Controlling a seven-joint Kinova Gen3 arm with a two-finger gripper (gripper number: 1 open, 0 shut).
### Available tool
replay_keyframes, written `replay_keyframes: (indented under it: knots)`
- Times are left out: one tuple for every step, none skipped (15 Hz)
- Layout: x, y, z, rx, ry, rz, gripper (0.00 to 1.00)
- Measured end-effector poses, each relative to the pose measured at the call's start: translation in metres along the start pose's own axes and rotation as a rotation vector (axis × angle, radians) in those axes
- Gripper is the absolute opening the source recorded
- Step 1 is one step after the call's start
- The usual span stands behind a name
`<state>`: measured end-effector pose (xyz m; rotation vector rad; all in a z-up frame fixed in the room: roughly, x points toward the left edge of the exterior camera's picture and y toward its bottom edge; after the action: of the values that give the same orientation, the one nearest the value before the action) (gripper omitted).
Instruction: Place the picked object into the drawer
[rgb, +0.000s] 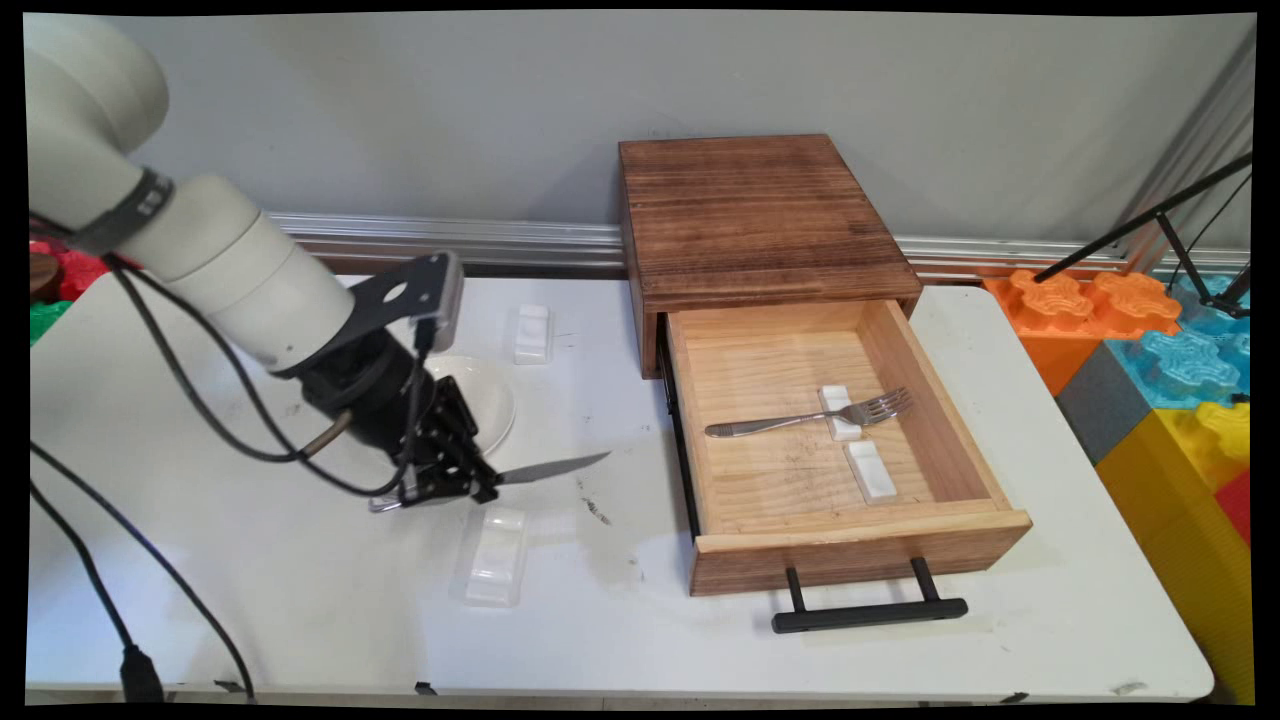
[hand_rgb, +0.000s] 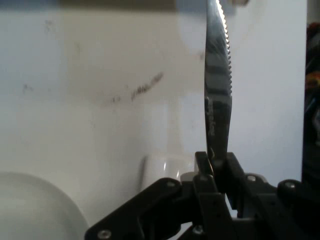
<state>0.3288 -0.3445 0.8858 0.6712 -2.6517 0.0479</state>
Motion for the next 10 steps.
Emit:
replay_keyframes:
  knots:
    - [0.012,0.003,-0.004,0.002,0.006,-0.011,0.0]
    - [0.023,0.005,-0.007,0.004,0.013,-0.02,0.0]
    - [0.038,0.008,-0.011,0.006,0.023,-0.029,0.0]
    - [0.051,0.01,-0.013,0.007,0.032,-0.035,0.0]
    - [0.063,0.012,-0.015,0.007,0.041,-0.037,0.0]
    - [0.076,0.014,-0.017,0.008,0.051,-0.036,0.0]
    - [0.089,0.016,-0.018,0.009,0.06,-0.032,0.0]
    - [0.099,0.016,-0.019,0.01,0.067,-0.029,0.0]
    - [0.111,0.017,-0.019,0.012,0.073,-0.024,0.0]
    - [0.123,0.017,-0.017,0.013,0.078,-0.019,0.0]
